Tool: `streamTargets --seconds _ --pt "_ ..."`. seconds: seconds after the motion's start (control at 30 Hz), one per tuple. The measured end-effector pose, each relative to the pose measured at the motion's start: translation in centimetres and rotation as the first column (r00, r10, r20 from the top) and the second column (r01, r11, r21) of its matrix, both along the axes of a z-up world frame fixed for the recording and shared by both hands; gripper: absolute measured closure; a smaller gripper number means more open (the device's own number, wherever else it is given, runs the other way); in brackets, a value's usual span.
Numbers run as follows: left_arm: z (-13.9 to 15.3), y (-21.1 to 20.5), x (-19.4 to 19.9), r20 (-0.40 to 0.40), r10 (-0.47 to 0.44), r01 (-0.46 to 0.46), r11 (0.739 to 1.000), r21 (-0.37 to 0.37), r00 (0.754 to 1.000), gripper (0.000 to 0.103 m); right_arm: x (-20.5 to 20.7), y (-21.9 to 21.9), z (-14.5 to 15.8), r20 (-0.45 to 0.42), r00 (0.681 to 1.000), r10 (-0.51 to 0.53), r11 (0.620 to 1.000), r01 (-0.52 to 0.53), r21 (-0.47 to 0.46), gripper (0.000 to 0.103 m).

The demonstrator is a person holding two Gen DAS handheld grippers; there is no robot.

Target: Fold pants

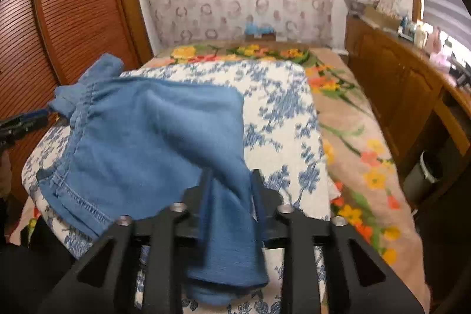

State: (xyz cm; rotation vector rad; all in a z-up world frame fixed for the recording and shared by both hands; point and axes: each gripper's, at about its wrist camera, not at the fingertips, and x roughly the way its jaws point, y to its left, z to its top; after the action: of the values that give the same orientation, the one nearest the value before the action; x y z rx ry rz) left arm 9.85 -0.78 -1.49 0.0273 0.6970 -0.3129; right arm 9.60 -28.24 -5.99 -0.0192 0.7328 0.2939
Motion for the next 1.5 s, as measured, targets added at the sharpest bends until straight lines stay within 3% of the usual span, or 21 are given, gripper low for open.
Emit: streamTargets --seconds 0.17,0.33,0.53,0.63,0.7,0.77,0.97,1.23,1.4,1.5 --pt "-1.4 -1.6 -0.4 -0.040 -0.037 0.037 0.999 -0.011 0.998 0.054 -0.8 1.3 1.2 0.048 0.999 0.024 0.999 -0.025 0.035 0.066" --pt "-2.8 -2.8 -1.5 -0.069 -0.089 0.087 0.996 -0.024 0.994 0.054 -1.1 3.6 0.6 0.064 0.998 0.029 1.000 -0.029 -0.001 0.066" --pt "-4.6 -4.1 -2.7 -0.108 -0.141 0.139 0.990 -0.023 0.984 0.061 -1.3 2.6 -0.3 0.055 0.998 -0.013 1.000 0.011 0.023 0.066" --pt "-5.4 -4.9 -3.0 -0.114 -0.157 0.158 0.988 -0.001 0.981 0.070 -1.7 1.5 -0.8 0.050 0.998 -0.047 0.998 0.046 0.033 0.065" --pt "-5.3 -5.0 -3.3 -0.103 -0.178 0.178 0.984 -0.012 0.979 0.094 -1.8 0.7 -1.2 0.041 0.996 -0.076 0.997 0.075 0.036 0.065" --pt "-4.9 -5.1 -3.6 -0.096 -0.194 0.193 0.981 -0.019 0.976 0.099 -1.7 -0.2 -1.6 0.027 0.995 -0.098 0.994 0.096 0.042 0.064" --pt "-1.7 -2.6 -5.6 -0.045 -0.165 0.163 0.986 -0.040 0.985 0.100 -2.5 -1.9 -1.5 0.023 0.991 -0.129 0.990 0.127 0.063 0.064" --pt "-2.4 -1.2 -4.8 -0.110 -0.133 0.128 0.991 -0.048 0.985 0.097 -2.8 -1.7 -2.1 0.003 0.992 -0.127 0.988 0.126 0.084 0.061" --pt "-1.8 -1.2 -4.8 -0.081 -0.105 0.104 0.994 -0.018 0.991 0.085 -2.8 -1.7 -2.6 -0.035 0.993 -0.111 0.990 0.113 0.086 0.060" --pt "-0.8 -1.1 -4.8 -0.047 -0.089 0.089 0.996 -0.012 0.995 0.077 -3.2 -1.0 -3.2 -0.059 0.993 -0.100 0.994 0.102 0.034 0.060"
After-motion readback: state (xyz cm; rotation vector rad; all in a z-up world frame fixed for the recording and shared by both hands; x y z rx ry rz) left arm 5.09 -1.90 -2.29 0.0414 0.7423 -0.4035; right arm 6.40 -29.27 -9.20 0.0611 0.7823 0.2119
